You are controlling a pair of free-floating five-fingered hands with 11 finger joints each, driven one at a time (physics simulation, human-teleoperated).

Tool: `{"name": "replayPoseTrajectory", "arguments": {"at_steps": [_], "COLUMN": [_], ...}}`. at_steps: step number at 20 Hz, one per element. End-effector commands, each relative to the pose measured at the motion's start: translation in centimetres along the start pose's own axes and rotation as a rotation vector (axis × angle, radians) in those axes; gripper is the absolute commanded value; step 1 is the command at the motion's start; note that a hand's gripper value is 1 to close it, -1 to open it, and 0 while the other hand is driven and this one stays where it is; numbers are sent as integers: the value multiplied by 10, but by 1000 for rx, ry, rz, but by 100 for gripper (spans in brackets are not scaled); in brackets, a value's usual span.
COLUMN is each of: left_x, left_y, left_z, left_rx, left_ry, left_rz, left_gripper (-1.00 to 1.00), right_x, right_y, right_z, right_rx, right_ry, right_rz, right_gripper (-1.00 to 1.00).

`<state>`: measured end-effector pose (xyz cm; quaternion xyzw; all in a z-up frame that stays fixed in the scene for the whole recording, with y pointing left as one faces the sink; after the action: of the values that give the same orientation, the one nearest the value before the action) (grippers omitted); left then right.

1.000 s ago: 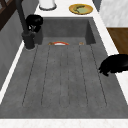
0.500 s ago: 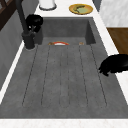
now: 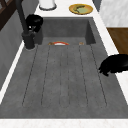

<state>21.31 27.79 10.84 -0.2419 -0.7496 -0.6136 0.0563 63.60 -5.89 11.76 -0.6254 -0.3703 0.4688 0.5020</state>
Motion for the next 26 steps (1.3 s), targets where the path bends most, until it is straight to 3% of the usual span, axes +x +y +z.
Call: {"name": "replayPoseTrajectory", "arguments": {"at_steps": [1, 3, 9, 12, 26], "left_x": [0, 0, 0, 0, 0], "left_y": [0, 0, 0, 0, 0], "left_z": [0, 0, 0, 0, 0], "left_rx": [0, 0, 0, 0, 0], "left_ry": [0, 0, 0, 0, 0], "left_rz": [0, 0, 0, 0, 0], "left_gripper": [0, 0, 0, 0, 0], "right_x": [21, 19, 25, 21, 27], "right_y": [-7, -5, -16, -14, -23], "right_z": [2, 6, 8, 9, -4], "right_rx": [28, 33, 64, 45, 45], "right_ry": [-12, -9, 18, 97, 77], "right_rz": [106, 132, 47, 30, 105], "right_gripper": [100, 100, 100, 100, 100]}}
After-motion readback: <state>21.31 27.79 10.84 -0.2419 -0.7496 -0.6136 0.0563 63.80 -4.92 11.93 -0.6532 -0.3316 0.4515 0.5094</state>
